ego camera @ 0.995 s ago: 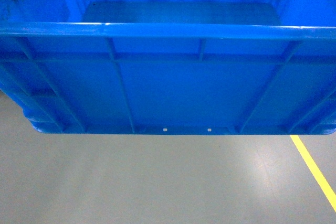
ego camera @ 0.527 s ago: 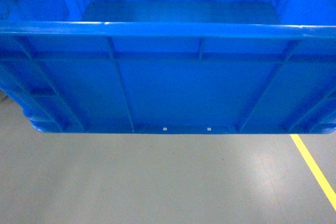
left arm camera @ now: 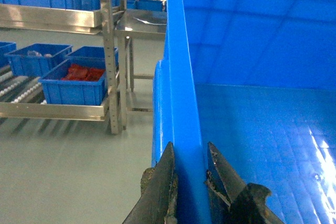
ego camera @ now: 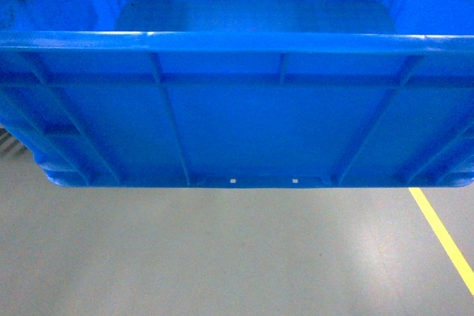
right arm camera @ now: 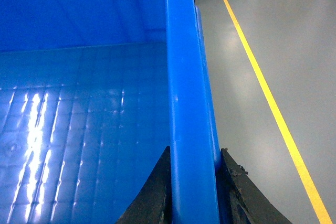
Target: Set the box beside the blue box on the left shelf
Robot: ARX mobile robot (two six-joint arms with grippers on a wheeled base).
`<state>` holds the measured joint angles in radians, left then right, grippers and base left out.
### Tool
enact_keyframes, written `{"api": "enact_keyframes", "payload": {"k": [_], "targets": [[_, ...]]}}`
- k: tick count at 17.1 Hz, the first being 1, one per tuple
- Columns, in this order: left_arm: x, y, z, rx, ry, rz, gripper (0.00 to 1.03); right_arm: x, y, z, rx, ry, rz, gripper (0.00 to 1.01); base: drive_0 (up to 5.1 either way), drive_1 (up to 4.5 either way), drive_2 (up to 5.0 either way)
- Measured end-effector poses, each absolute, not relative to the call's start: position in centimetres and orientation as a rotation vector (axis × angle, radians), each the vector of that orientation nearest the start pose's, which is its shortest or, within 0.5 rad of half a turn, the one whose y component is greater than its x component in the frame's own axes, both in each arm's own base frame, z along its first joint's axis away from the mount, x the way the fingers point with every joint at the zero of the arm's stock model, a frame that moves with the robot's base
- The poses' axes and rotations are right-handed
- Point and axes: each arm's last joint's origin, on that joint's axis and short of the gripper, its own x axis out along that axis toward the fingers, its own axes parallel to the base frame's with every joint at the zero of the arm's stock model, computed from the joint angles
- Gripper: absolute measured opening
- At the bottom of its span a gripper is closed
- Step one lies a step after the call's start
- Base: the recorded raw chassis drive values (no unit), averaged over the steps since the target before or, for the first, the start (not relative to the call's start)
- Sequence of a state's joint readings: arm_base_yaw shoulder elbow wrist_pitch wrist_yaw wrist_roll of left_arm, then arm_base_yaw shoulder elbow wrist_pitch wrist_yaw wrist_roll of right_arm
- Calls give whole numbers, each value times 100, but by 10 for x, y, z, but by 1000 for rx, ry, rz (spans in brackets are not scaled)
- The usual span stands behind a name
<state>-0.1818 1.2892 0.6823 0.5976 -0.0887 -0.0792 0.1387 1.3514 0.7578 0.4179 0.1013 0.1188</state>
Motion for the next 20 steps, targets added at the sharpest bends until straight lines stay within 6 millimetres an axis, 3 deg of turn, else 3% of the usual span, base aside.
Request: {"api": "enact_keyframes", "payload": {"k": [20], "targets": [[275,-48,266,-77,13,-92,9,292,38,257,98,175,27,16,-2,426,-429]]}}
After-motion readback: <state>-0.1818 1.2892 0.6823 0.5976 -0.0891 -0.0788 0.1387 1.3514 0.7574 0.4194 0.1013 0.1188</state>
